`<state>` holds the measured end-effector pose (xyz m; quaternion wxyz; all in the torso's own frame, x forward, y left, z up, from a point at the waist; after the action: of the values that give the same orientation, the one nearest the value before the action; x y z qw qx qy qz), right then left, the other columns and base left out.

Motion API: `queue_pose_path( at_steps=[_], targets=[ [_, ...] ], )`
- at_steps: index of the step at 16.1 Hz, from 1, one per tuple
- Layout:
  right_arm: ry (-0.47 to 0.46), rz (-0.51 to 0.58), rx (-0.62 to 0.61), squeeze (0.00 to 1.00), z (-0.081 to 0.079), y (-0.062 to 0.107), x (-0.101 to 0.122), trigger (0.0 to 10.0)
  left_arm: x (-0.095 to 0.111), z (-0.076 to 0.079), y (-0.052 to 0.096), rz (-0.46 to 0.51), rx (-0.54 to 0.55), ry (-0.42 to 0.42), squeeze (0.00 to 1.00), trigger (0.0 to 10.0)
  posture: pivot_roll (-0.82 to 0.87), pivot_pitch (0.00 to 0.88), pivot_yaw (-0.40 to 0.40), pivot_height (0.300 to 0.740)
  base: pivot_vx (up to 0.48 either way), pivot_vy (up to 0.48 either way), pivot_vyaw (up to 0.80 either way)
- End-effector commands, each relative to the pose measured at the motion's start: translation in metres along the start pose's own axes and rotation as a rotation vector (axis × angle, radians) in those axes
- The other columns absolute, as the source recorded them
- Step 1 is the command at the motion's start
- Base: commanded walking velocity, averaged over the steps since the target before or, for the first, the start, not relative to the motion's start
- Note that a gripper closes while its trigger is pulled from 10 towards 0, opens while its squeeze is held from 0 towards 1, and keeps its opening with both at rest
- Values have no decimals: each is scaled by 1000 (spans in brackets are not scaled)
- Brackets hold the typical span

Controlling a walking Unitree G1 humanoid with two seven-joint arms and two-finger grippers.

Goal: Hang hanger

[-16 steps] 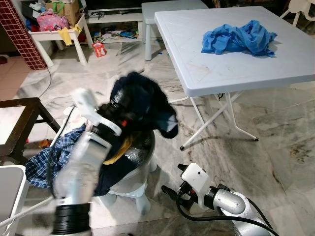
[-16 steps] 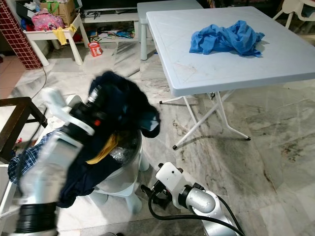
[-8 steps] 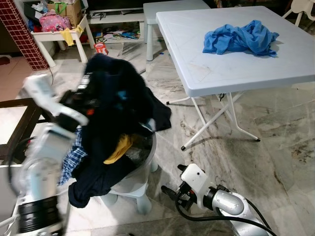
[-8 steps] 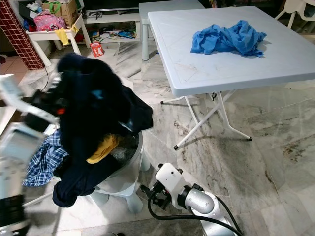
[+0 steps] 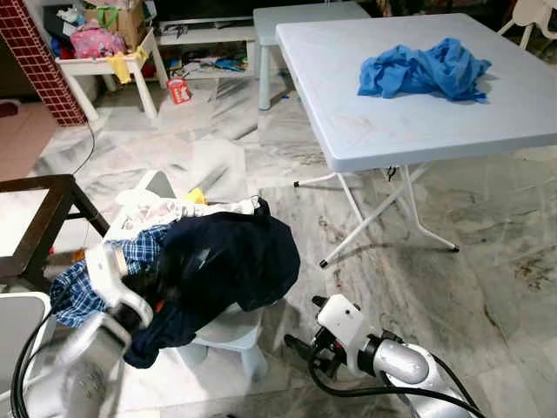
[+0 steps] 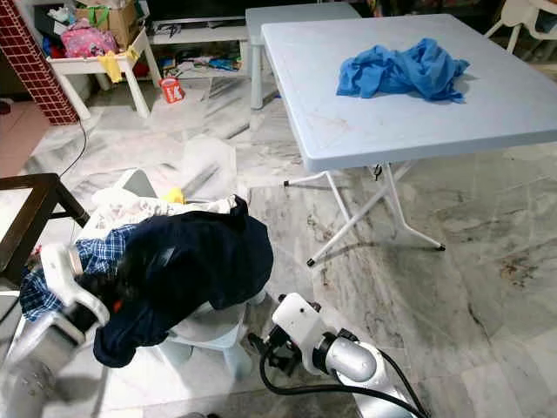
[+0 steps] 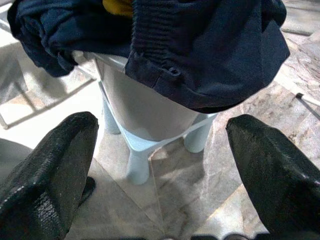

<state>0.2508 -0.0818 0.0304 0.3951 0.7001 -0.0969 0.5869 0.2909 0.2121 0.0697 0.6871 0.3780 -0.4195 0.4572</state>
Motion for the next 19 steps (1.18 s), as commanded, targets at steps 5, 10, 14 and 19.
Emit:
queue_pose_path(
  at_steps=[5,10,14,19],
  targets=[
    [18,-19,-1,0,1,5,-4,10000,-9,-14,-10,-13,129,-114,0,0,-103,102,25,740,0,0,0],
    [24,-27,-4,0,2,6,-5,10000,-24,-26,-12,-83,177,-266,1000,10000,-103,100,22,740,0,0,0],
    [24,-24,-2,0,2,5,-4,10000,-28,-65,-3,-158,434,-432,1000,10000,-104,107,15,740,0,0,0],
    [29,-33,-5,0,5,7,-5,10000,-33,-58,-1,-135,428,-498,1000,10000,-109,104,13,740,0,0,0]
  ],
)
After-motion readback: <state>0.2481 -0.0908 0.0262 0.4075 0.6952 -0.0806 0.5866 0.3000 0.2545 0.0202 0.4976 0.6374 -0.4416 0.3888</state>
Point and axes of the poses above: a point about 5 cm out from each wrist's last joint towards the gripper, its own y axis pointing back from the gripper into the wrist, its own x axis along the axis of the wrist's last joint, z = x × y, the point moved 4 cm from there along -y, pointing out of the wrist towards the gripper, and after that the axes turned 10 degrees about -y, right-handed, at the moved point
